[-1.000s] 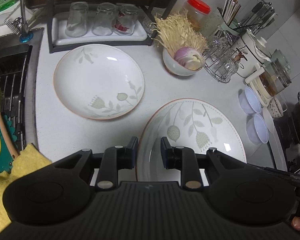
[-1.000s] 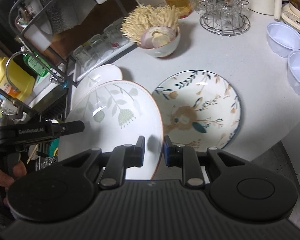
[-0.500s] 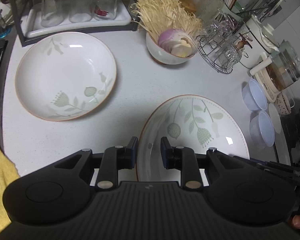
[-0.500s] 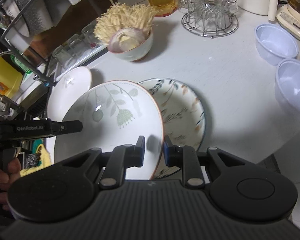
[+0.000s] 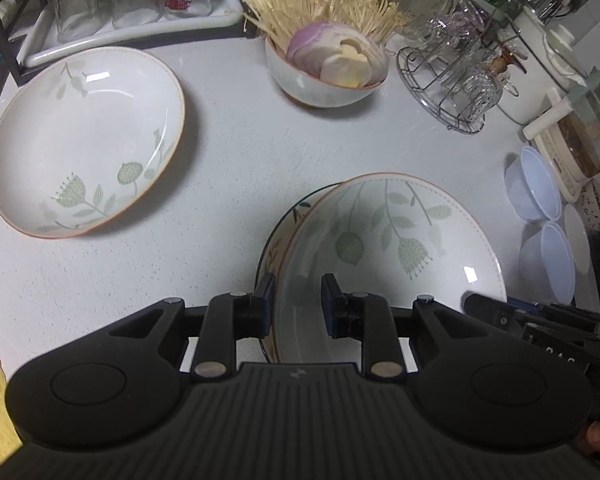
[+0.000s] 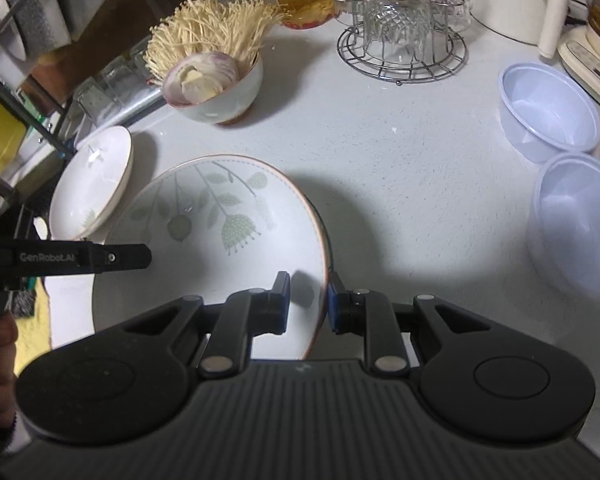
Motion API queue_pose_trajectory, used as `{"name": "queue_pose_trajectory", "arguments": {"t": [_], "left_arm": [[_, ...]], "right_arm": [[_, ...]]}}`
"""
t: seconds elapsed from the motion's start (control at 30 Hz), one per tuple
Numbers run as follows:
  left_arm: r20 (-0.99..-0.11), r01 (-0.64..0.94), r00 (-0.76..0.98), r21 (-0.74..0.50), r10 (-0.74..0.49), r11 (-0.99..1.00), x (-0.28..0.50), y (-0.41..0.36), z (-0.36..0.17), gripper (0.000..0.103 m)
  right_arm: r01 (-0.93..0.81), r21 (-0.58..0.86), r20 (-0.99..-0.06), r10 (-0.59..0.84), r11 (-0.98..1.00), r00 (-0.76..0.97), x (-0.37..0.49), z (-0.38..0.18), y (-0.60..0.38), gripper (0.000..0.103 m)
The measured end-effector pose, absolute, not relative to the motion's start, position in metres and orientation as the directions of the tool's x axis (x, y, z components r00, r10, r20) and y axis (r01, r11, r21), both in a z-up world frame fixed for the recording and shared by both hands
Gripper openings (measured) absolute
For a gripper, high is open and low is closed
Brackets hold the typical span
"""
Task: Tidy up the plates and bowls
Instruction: 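Lift the leaf-pattern plate with both grippers over the deer-pattern plate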
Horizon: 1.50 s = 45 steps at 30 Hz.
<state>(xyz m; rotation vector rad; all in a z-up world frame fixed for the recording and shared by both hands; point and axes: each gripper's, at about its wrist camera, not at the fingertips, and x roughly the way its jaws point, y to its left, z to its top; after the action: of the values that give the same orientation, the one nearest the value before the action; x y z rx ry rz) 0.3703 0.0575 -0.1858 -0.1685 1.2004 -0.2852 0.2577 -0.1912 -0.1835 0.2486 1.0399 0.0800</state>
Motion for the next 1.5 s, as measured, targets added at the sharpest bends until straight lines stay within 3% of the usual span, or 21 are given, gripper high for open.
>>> {"name": "queue_pose_trajectory", "arguments": {"t": [0.57,0.87,1.23,1.5], "left_arm": [[-0.895,0.085,0.337,-0.279,-0.291,0.956,0.360,0.054,-0.199,0.028],[-0.868,-0.023,0.338,-0.394,-0.364,0.919,0.360,0.077,-0.197,0.029],[-0.852,-0.057,0.395,-0.395,-0.343,0.917,0.350,0.087,-0.166,0.030],[-0.809,0.041,0.475,-0.372,-0.345,0.927,0.336,0.086,-0.114,0.030]], "right_arm": [[0.010,0.194,-0.848,0.163,0.981,0.504,0.265,-0.199,-0.191,0.022],[0.014,0.186,-0.828,0.149,0.982,0.541,0.271,-0.200,-0.189,0.023],[0.040,0.172,-0.852,0.128,0.984,0.508,0.273,-0.195,-0.189,0.022],[0.068,0.179,-0.796,0.104,0.981,0.596,0.262,-0.139,-0.188,0.023]]}}
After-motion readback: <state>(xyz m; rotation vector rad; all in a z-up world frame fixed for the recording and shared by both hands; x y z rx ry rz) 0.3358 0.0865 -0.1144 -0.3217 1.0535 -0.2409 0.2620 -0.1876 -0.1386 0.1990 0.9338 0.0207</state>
